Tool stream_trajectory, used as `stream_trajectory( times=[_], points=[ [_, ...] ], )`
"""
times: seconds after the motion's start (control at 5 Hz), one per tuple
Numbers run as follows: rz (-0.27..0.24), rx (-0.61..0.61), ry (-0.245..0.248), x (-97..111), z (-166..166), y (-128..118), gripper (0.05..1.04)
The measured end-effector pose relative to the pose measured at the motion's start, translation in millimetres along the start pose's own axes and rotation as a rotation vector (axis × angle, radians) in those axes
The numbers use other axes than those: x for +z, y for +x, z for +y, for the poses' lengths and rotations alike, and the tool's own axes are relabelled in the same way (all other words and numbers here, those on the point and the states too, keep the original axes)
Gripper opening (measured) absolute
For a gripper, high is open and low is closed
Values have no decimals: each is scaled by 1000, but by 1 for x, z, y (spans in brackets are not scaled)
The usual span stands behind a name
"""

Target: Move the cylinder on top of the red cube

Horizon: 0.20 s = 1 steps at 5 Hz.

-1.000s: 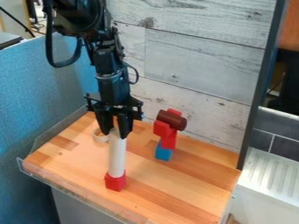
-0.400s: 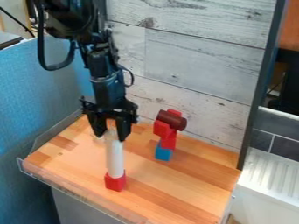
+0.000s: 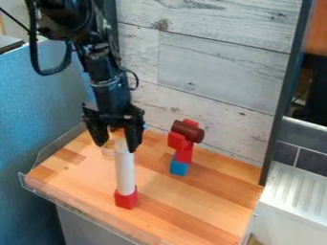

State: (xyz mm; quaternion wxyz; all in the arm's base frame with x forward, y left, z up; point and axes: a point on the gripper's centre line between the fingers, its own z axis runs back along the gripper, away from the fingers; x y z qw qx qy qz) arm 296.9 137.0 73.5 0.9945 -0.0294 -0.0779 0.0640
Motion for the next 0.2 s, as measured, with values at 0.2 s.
stream_trajectory(
  times=[0.2],
  points=[
    [-13,28,-26,11,8,5,1003]
  ],
)
